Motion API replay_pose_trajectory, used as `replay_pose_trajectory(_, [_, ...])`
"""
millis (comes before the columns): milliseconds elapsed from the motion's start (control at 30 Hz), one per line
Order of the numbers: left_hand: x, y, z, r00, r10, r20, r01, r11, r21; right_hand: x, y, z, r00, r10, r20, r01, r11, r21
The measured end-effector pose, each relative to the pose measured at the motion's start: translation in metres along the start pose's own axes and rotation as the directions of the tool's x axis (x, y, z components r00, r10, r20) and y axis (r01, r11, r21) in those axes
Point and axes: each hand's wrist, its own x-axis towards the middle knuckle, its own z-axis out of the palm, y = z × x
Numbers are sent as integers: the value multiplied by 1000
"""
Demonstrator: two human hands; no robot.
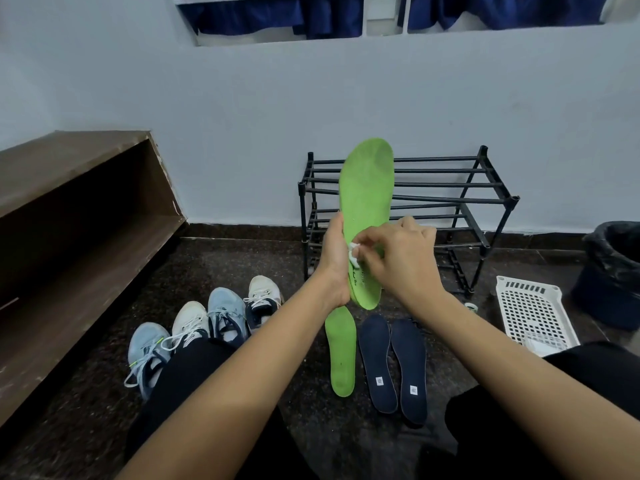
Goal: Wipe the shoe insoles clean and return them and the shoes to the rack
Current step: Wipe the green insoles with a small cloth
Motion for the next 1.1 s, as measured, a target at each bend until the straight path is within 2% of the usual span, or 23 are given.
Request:
replay_pose_trajectory(200, [-7, -11, 8, 991, -57, 122, 44, 994, 103, 15, 19, -8, 987, 156, -27, -153, 986, 71])
replay_pose_trajectory(267, [-10, -8, 6, 991, -63, 120, 51, 994, 99, 16, 20, -9, 981, 193, -23, -188, 973, 134])
replay_pose_trajectory(367, [-10, -1, 1, 997, -38, 68, 34, 997, 71, 12, 10, -8, 986, 163, -15, -157, 968, 195])
replay_pose_trajectory(600, [-8, 12, -8, 997, -78, -30, 76, 995, -64, -6, -15, -6, 990, 17, 143, -35, 991, 127])
replay_pose_trajectory(700, [-7, 14, -10, 994, -73, -80, 64, 993, -101, -9, -18, -3, 987, -14, 158, -8, 991, 136])
replay_pose_trajectory(833, [-8, 12, -9, 990, -87, -107, 78, 993, -87, -7, -13, -1, 992, 15, 128, -24, 997, 68])
replay_pose_trajectory(933, [-10, 5, -4, 991, -119, -66, 117, 992, -39, 0, -5, 0, 993, 66, 95, -69, 997, 27])
replay_pose_trajectory(1100, [-12, -7, 3, 982, -188, -35, 189, 982, 21, 8, 4, -1, 989, 144, 20, -145, 984, 102])
